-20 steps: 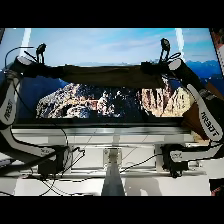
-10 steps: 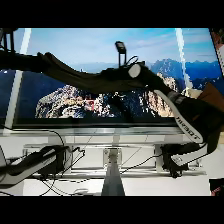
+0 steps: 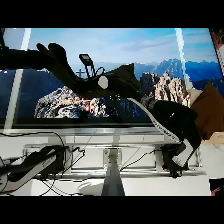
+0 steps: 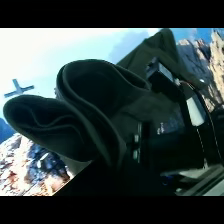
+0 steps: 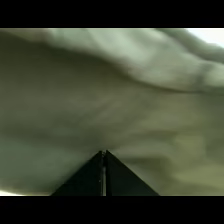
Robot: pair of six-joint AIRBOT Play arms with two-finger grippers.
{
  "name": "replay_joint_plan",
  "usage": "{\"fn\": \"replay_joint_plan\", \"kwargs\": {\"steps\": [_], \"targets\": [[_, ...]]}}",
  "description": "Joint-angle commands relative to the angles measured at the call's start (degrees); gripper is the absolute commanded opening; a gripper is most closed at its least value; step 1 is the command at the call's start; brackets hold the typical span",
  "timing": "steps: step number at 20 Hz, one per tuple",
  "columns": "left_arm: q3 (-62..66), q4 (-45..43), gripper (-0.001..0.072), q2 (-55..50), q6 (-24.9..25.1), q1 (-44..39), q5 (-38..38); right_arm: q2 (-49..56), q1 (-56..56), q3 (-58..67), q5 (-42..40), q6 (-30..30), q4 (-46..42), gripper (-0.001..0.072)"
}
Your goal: Fold the clothes and pants, and hang the long-sleeved shirts on hangers.
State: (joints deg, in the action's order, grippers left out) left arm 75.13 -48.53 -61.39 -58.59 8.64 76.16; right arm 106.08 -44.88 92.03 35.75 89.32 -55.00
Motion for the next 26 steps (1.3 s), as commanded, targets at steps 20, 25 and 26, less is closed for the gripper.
{"fn": "replay_joint_plan", "kwargs": {"steps": [20, 25, 26], "targets": [[0.0, 5.1, 0.0701, -28.9, -0.6, -40.8, -42.2, -5.3, 52.3, -7.1, 36.2, -7.4, -10.1, 0.0511], [0.0, -14.5, 0.0700, -27.4, -8.0, -30.8, -24.7, 2.6, 47.9, -7.6, 32.9, -18.8, 13.7, 0.0595], [0.0, -18.3, 0.0700, -27.1, -9.0, -28.9, -22.3, 3.7, 46.1, -7.6, 31.2, -18.8, 14.3, 0.0619]]}}
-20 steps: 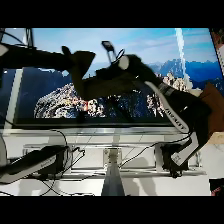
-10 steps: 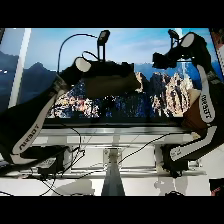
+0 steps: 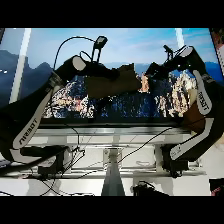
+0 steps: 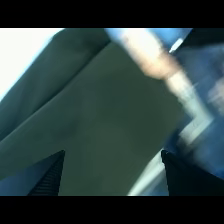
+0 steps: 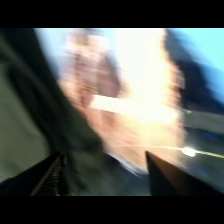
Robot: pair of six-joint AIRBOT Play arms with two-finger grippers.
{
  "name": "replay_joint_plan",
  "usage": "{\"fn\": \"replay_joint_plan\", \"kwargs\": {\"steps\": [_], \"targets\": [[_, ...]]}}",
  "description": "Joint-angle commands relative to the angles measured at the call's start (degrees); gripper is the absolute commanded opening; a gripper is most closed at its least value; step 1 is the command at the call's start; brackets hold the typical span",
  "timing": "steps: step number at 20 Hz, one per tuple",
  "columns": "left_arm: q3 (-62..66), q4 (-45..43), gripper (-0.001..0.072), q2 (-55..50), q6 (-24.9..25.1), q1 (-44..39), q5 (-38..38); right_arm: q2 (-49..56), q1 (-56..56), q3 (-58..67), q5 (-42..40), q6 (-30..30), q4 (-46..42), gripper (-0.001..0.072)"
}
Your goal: Fold the clothes and pants, and hang the long-sleeved shirts on hangers.
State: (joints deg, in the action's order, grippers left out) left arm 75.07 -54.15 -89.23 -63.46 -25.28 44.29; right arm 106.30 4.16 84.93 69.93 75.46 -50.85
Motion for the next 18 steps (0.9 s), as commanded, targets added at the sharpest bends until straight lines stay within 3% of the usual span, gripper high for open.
{"fn": "replay_joint_plan", "kwargs": {"steps": [1, 4, 6, 7, 8, 9, 10, 13, 14, 16, 18], "targets": [[0.0, -16.7, 0.0699, 1.1, -5.1, 6.7, 11.8, 4.2, -4.9, -0.5, -4.4, -4.9, 10.0, 0.0620], [0.0, -30.6, 0.0638, 2.9, -10.6, 11.0, 17.5, 4.8, -10.2, -0.5, -7.8, -4.9, 9.9, 0.0619], [0.0, -35.8, 0.0638, 4.3, -11.8, 13.0, 20.9, 4.8, -13.0, -0.5, -9.1, -4.9, 10.0, 0.0617], [0.0, -37.0, 0.0638, 4.8, -11.8, 14.0, 22.1, 4.8, -14.1, -0.5, -9.5, -4.9, 9.9, 0.0566], [0.0, -38.0, 0.0638, 5.2, -11.8, 14.7, 23.0, 4.8, -15.0, -0.5, -9.6, -4.9, 9.9, 0.0407], [0.0, -39.3, 0.0633, 5.7, -11.8, 15.2, 23.7, 4.7, -15.6, -0.5, -9.5, -4.9, 9.8, 0.0195], [0.0, -40.8, 0.0526, 6.2, -12.7, 15.6, 24.4, 4.3, -15.7, -0.5, -9.3, -4.9, 9.7, 0.0025], [0.0, -45.8, 0.0100, 9.0, -14.9, 16.1, 25.9, 0.5, -14.5, -0.4, -9.5, -4.3, 6.4, 0.0017], [0.0, -47.1, 0.0013, 10.4, -15.5, 16.1, 25.7, -1.5, -13.7, -0.3, -9.6, -3.4, 3.4, 0.0017], [0.0, -47.8, 0.0011, 14.1, -16.2, 16.2, 24.0, -6.6, -11.7, -0.3, -9.7, 1.3, -5.0, 0.0017], [0.0, -47.6, 0.0011, 18.7, -20.2, 16.2, 21.2, -12.4, -8.9, -0.3, -9.1, 7.5, -14.3, 0.0017]]}}
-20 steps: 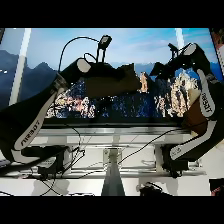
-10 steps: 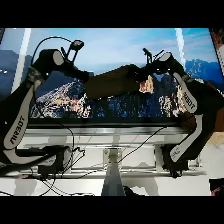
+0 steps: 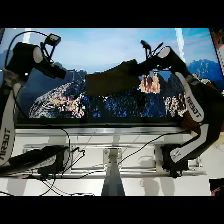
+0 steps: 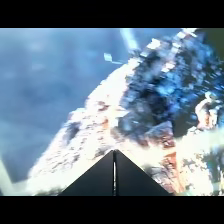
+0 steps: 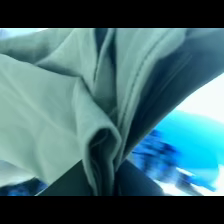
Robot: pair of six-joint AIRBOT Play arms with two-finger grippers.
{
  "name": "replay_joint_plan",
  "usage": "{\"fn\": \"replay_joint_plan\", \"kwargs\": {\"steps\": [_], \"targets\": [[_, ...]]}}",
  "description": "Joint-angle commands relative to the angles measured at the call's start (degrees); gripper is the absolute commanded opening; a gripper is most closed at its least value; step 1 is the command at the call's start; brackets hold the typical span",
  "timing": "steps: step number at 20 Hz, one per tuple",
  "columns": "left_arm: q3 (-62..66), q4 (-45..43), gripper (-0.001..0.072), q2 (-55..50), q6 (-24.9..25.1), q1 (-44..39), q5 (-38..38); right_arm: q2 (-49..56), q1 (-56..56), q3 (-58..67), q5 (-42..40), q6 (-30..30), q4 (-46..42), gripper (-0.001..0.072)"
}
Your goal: Fold the clothes and pants, and hang the long-sleeved shirts on hangers.
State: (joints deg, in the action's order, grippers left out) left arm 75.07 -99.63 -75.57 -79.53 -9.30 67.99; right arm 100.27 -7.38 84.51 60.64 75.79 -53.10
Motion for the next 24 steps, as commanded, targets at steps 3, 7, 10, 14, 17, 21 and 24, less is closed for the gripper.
{"fn": "replay_joint_plan", "kwargs": {"steps": [3, 7, 10, 14, 17, 21, 24], "targets": [[0.0, -2.1, 0.0011, 11.5, -11.9, 0.3, -7.7, -16.0, 8.3, 0.1, 3.1, 19.1, -23.0, 0.0016], [0.0, -1.9, 0.0011, 15.5, -12.2, 0.2, -8.9, -27.5, 17.3, 0.1, 15.1, 31.5, -34.1, 0.0016], [0.0, -1.9, 0.0011, 15.4, -12.2, 0.2, -8.9, -34.4, 24.2, 0.1, 26.7, 38.2, -42.9, 0.0017], [0.0, -1.8, 0.0011, 15.1, -12.2, 0.2, -8.9, -41.7, 35.2, 0.1, 36.3, 48.0, -48.4, 0.0019], [0.0, -1.9, 0.0011, 15.1, -12.2, 0.2, -8.9, -45.4, 42.5, 0.1, 39.8, 52.6, -51.5, 0.0032], [0.0, -1.9, 0.0011, 15.1, -12.2, 0.2, -8.9, -47.3, 50.1, 0.0, 41.6, 52.1, -52.6, 0.0464], [0.0, -1.9, 0.0011, 15.1, -12.2, 0.2, -8.9, -47.2, 52.0, 0.0, 41.9, 51.4, -52.1, 0.0689]]}}
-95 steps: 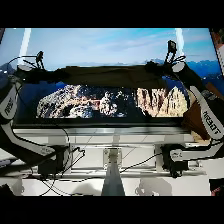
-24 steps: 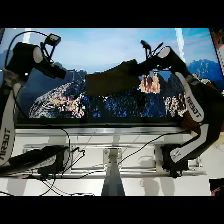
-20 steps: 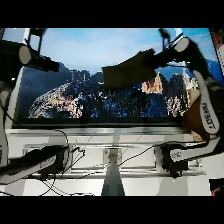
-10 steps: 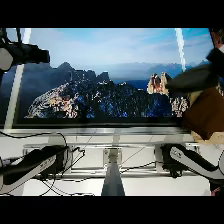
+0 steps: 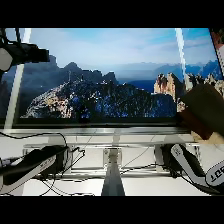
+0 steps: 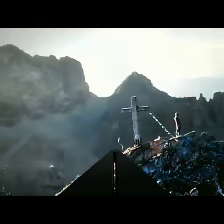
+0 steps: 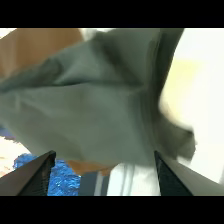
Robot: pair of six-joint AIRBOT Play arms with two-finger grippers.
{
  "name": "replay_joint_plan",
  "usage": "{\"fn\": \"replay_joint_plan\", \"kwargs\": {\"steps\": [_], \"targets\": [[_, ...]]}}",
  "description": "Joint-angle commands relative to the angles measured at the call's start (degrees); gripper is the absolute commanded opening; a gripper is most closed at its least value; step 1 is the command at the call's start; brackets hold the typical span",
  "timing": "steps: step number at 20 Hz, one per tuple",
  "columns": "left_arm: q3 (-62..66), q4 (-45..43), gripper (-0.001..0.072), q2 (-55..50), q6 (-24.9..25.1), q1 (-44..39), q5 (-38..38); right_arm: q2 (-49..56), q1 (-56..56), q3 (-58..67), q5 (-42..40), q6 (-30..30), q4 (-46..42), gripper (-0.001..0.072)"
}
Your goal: Fold the clothes and pants, and hang the long-sleeved shirts on hangers.
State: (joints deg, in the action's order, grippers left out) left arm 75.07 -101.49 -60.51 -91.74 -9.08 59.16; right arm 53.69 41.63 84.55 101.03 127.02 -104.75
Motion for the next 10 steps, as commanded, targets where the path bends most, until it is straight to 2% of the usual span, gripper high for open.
{"fn": "replay_joint_plan", "kwargs": {"steps": [1, 2, 3, 4, 6, 7, 8, 10], "targets": [[0.0, 0.0, 0.0011, 0.0, 0.0, 0.0, 0.0, -0.7, 3.0, 0.0, 0.4, -1.6, 0.4, 0.0686], [0.0, 0.0, 0.0011, 0.0, 0.0, 0.0, 0.0, -0.7, 3.0, 0.0, -1.6, -4.3, 2.9, 0.0676], [0.0, 0.0, 0.0011, 0.0, 0.0, 0.0, 0.0, -0.7, 3.0, 0.0, -3.5, -6.7, 6.2, 0.0566], [0.0, 0.0, 0.0011, 0.0, 0.0, 0.0, 0.0, -0.7, 3.0, 0.0, -5.5, -8.6, 9.9, 0.0368], [0.0, 0.0, 0.0011, 0.0, 0.0, 0.0, 0.0, -0.7, 3.0, 0.0, -9.4, -11.3, 18.2, 0.0180], [0.0, 0.0, 0.0011, 0.0, 0.0, 0.0, 0.0, -0.7, 2.9, 0.0, -11.3, -14.7, 24.0, 0.0078], [0.0, 0.0, 0.0011, 0.0, 0.0, 0.0, 0.0, -0.7, 2.1, 0.0, -12.7, -18.9, 29.6, 0.0019], [0.0, 0.0, 0.0011, 0.0, 0.0, 0.0, 0.0, -0.7, -2.8, 0.0, -13.6, -29.3, 38.8, 0.0018]]}}
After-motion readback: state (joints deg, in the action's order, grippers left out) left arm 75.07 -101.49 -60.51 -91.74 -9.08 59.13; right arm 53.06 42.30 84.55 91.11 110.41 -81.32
